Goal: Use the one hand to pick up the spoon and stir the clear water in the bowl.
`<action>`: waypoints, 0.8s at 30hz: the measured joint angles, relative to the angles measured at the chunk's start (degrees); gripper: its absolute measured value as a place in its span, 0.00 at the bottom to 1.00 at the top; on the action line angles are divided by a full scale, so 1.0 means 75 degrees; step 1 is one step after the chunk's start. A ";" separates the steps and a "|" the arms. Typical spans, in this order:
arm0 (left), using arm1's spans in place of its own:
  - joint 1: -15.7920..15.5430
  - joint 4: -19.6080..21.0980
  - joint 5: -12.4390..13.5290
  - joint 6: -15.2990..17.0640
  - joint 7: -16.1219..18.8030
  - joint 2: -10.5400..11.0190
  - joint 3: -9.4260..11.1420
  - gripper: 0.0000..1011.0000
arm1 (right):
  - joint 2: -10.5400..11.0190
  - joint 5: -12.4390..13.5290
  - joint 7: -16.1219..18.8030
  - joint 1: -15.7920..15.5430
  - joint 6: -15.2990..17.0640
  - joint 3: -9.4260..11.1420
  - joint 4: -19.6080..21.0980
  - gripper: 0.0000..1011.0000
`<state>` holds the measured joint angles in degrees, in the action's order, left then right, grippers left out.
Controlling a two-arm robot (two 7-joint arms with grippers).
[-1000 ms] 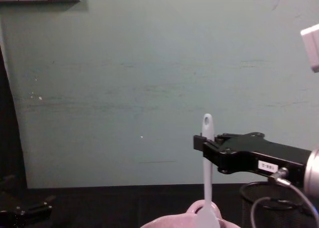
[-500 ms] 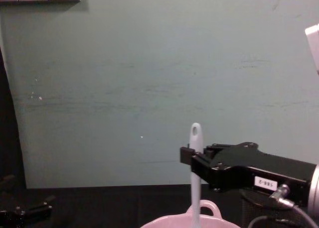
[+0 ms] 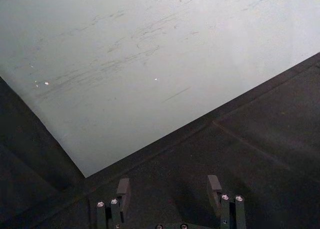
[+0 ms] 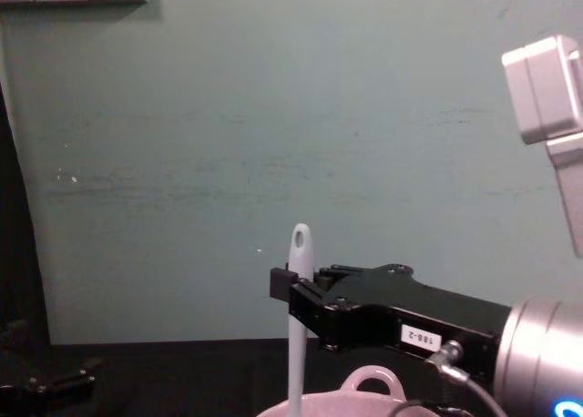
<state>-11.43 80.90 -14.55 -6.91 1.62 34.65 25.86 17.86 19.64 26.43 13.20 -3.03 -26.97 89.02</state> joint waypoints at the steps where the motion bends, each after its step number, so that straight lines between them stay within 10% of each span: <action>1: 0.0000 0.0000 0.0000 0.0000 0.0000 0.0000 0.0000 0.99 | -0.0036 0.0030 0.0003 0.0030 -0.0008 -0.0001 -0.0060 0.12; 12: 0.0000 0.0000 0.0000 0.0000 0.0000 0.0000 0.0000 0.99 | -0.0275 0.0017 -0.0307 0.0486 -0.0084 0.0209 -0.0917 0.12; 24: 0.0000 0.0000 0.0000 0.0000 0.0000 0.0000 0.0001 0.99 | 0.0018 -0.0075 -0.0506 0.0332 -0.0101 0.0687 -0.0662 0.12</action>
<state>-11.43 80.90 -14.55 -6.91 1.62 34.65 25.86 18.00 19.08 22.64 15.69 -3.79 -21.82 84.06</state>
